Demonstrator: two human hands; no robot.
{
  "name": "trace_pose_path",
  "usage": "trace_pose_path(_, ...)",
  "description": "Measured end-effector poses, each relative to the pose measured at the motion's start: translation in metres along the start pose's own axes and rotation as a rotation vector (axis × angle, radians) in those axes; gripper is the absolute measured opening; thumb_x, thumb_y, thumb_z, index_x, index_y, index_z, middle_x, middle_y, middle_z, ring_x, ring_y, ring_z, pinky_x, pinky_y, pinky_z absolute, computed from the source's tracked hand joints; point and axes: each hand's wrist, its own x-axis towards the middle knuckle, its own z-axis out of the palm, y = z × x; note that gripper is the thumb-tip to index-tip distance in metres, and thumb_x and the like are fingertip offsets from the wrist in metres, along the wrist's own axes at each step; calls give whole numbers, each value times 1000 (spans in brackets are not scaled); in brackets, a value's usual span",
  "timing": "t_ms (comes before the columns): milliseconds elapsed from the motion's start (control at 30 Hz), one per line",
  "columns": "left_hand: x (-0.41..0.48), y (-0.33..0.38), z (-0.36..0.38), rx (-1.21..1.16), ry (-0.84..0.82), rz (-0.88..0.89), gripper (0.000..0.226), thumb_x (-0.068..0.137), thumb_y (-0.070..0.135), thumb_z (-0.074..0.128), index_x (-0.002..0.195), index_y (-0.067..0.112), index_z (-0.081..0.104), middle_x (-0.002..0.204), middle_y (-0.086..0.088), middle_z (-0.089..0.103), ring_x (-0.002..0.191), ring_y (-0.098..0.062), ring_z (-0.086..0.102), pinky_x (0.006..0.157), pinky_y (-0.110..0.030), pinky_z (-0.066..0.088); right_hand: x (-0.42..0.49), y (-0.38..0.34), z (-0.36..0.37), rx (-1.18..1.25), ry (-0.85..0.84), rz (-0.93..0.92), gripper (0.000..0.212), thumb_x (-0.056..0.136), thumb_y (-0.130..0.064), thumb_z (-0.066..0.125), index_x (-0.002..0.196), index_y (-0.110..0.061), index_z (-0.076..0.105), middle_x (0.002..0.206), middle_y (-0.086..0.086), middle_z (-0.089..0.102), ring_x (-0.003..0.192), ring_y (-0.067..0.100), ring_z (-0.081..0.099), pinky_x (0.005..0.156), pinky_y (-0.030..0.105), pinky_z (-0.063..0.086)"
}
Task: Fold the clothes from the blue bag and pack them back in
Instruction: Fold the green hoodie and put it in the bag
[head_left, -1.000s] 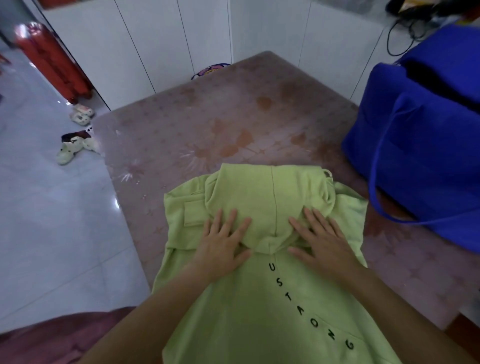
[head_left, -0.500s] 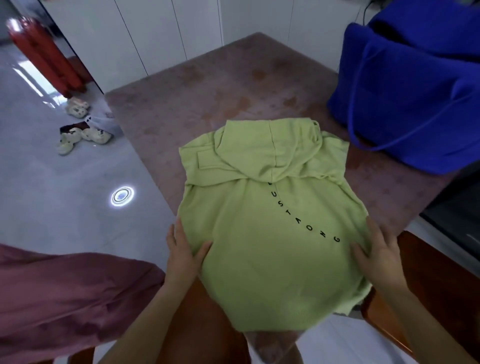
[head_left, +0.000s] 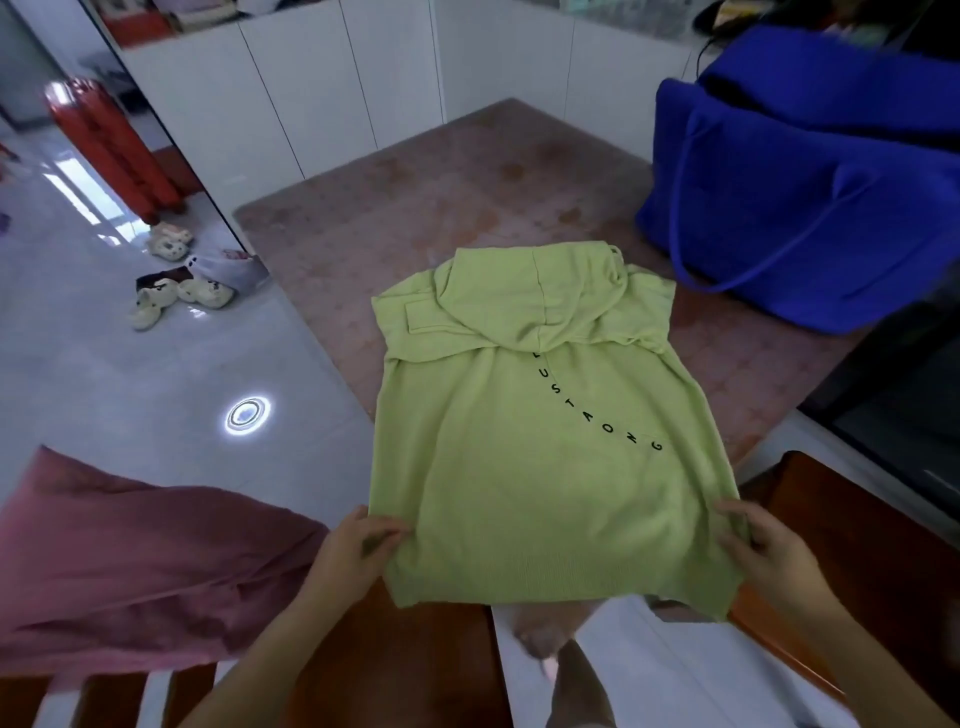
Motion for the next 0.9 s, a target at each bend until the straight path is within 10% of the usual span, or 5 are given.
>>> trace_pose_path(167, -4, 5, -21, -115, 59, 26, 53, 81, 8, 71, 70, 59, 66, 76, 6, 55, 69, -8, 54, 61, -7, 40, -1, -21, -22, 300, 43, 29, 5, 84, -8, 65, 86, -9, 69, 87, 3, 70, 89, 19, 67, 57, 8, 49)
trace_pose_path(300, 4, 23, -34, -199, 129, 93, 58, 81, 3, 69, 77, 61, 65, 83, 5, 63, 77, -2, 59, 65, -6, 42, 7, -39, -36, 452, 57, 25, 74, 34, -63, 86, 82, -8, 71, 77, 0, 73, 74, 14, 70, 58, 16, 54)
trace_pose_path(400, 18, 35, -42, -289, 241, 113, 51, 81, 0, 67, 79, 51, 70, 83, 9, 67, 76, 6, 59, 67, -7, 44, 21, -56, -39, 664, 61, 41, 72, 16, -62, 88, 70, -17, 75, 77, 3, 74, 69, 13, 70, 58, 21, 56)
trace_pose_path(667, 94, 81, -70, -651, 483, -96, 16, 91, 8, 59, 105, 9, 67, 96, -3, 65, 82, -17, 61, 70, -30, 54, 96, -112, -48, 1034, 174, 87, 14, 87, -28, 64, 83, -18, 72, 75, -1, 70, 71, 12, 66, 60, 24, 56)
trace_pose_path(900, 216, 118, -91, -1025, 581, -378, 18, 89, -1, 58, 77, 12, 61, 58, -1, 63, 56, -12, 61, 43, -19, 51, 219, -150, -50, 1050, 103, 97, 37, 87, 10, 49, 111, -14, 63, 87, 4, 72, 74, 10, 65, 65, 18, 55)
